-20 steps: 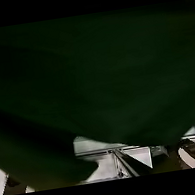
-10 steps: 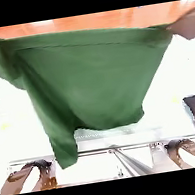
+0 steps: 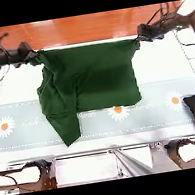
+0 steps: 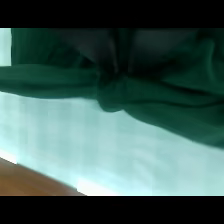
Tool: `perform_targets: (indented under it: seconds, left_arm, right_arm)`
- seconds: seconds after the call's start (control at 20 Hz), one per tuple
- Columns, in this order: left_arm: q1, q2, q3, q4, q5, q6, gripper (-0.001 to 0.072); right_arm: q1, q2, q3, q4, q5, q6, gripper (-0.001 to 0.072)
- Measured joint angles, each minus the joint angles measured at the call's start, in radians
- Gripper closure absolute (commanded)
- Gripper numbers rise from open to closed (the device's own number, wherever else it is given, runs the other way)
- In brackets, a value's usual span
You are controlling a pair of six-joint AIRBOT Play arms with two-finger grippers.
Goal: Fold the shirts.
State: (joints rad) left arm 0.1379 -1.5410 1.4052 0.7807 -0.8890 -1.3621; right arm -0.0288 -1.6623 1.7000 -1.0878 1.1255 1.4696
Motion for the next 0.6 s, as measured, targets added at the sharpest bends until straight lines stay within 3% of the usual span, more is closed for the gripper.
perform_targets:
  seconds: [0.05, 0.2, 0.4, 0.6]
  left_arm:
    - [-0.006, -0.031, 0.004, -0.016, -0.005, 0.0, 0.02]
    - [-0.003, -0.077, 0.024, 0.0, -0.086, -0.002, 0.0201]
    - [0.101, -0.049, 0.043, 0.181, -0.301, -0.057, 0.0201]
    - [0.27, 0.123, -0.184, 0.303, -0.373, -0.07, 0.0201]
  right_arm:
    - [-0.004, -0.032, 0.01, 0.018, -0.003, 0.006, 0.0292]
    - [-0.025, -0.09, 0.033, 0.069, 0.016, 0.024, 0.0296]
    - [-0.134, -0.072, 0.054, 0.057, 0.195, 0.035, 0.0297]
    - [-0.273, 0.085, -0.126, -0.04, 0.296, 0.027, 0.0297]
